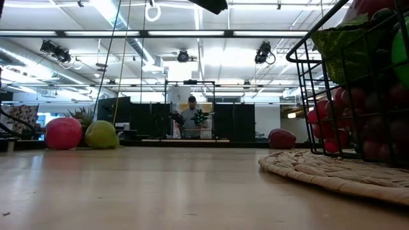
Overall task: Build produce basket
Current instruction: Put the green cucumber into the black wire basket, then put the green pear into the black wire basket
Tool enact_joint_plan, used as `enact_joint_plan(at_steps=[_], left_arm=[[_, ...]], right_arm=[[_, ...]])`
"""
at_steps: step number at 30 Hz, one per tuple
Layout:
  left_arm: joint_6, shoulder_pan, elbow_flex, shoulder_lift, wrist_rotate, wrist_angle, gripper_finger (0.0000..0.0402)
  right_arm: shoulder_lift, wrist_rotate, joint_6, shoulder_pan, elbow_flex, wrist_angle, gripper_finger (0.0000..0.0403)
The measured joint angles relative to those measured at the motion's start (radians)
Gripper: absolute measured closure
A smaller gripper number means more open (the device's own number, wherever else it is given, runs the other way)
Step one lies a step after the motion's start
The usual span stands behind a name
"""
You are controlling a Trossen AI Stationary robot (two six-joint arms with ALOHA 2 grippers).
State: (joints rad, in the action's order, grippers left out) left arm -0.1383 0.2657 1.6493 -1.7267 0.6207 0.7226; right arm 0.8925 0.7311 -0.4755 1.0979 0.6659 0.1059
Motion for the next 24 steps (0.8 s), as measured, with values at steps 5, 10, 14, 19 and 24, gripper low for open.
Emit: enact_joint_plan(at_steps=[5, 10, 14, 19, 24], left_arm=[[-0.034, 0.000, 0.000, -0.001, 0.000, 0.054, 0.0235], [-0.063, 0.002, 0.000, -0.001, -0.001, 0.096, 0.0235], [-0.081, 0.008, 0.000, -0.001, -0.003, 0.117, 0.0235], [-0.107, 0.008, 0.000, -0.001, -0.013, 0.122, 0.0235], [-0.120, 0.008, 0.000, -0.001, -0.013, 0.122, 0.0235]], right_arm=[[0.000, 0.010, -0.189, 0.002, 0.000, 0.075, 0.0273], [0.006, 0.031, -0.213, -0.009, 0.000, 0.105, 0.0257], [0.014, 0.027, -0.212, -0.026, 0.000, 0.142, 0.0229], [0.026, 0.010, -0.201, -0.048, 0.000, 0.146, 0.0190], [0.039, -0.005, -0.197, -0.068, 0.000, 0.156, 0.0160]])
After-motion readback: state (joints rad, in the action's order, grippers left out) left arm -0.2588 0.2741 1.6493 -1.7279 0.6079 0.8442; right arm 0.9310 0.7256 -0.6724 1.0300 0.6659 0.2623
